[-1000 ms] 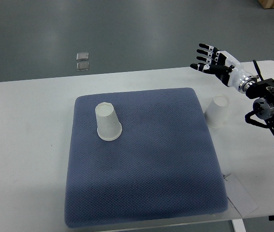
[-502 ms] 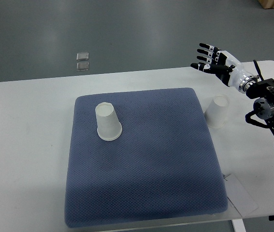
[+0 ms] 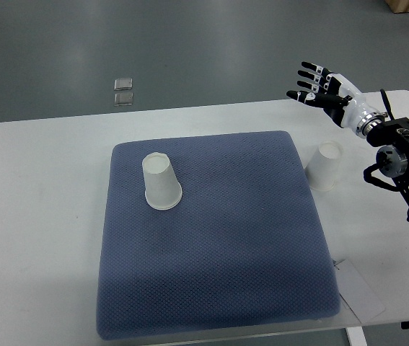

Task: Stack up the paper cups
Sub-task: 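Raise the right hand and open its fingers above the second cup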

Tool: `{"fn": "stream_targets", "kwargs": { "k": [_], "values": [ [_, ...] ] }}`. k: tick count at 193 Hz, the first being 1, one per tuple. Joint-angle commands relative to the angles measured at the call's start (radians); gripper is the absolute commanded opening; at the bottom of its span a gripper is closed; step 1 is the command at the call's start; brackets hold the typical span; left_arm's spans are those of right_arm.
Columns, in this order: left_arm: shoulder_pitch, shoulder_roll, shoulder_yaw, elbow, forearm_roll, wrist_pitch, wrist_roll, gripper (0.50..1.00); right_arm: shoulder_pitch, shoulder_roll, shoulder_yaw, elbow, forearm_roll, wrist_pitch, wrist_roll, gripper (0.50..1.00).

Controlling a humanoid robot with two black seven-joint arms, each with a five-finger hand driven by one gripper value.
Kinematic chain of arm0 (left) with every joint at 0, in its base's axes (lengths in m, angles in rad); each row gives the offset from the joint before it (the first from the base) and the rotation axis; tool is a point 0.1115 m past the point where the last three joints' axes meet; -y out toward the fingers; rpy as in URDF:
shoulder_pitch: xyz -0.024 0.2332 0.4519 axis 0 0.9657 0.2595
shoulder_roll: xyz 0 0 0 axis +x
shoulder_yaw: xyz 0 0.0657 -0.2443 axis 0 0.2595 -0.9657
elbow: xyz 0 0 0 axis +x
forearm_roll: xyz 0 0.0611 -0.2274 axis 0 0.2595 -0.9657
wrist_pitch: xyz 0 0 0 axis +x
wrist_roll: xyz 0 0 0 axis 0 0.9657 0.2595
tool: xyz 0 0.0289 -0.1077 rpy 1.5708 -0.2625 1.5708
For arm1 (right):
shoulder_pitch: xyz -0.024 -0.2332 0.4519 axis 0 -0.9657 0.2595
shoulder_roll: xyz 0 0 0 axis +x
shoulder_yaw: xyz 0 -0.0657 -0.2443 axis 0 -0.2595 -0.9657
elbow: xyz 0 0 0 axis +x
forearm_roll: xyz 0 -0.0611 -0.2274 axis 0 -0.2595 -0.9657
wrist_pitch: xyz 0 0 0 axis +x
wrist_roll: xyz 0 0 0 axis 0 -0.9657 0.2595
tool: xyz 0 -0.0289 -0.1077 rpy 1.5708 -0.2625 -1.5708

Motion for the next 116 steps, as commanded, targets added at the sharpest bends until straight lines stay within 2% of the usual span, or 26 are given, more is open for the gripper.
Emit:
{"fn": "stream_targets", "kwargs": {
  "k": [1,40,116],
  "values": [
    [0.001,0.000,0.000,0.000,0.000,0.000,0.000,1.000,0.000,-0.004,0.000,0.001,0.001,0.007,0.001,0.915],
    [-0.001,0.000,0.000,0.000,0.000,0.000,-0.001,1.000,-0.002,-0.005,0.008,0.000,0.001,0.010,0.036,0.915],
    [0.001,0.000,0.000,0.000,0.000,0.000,-0.001,1.000,-0.005,-0.010,-0.012,0.001,0.000,-0.022,0.039,0.915]
  ]
}}
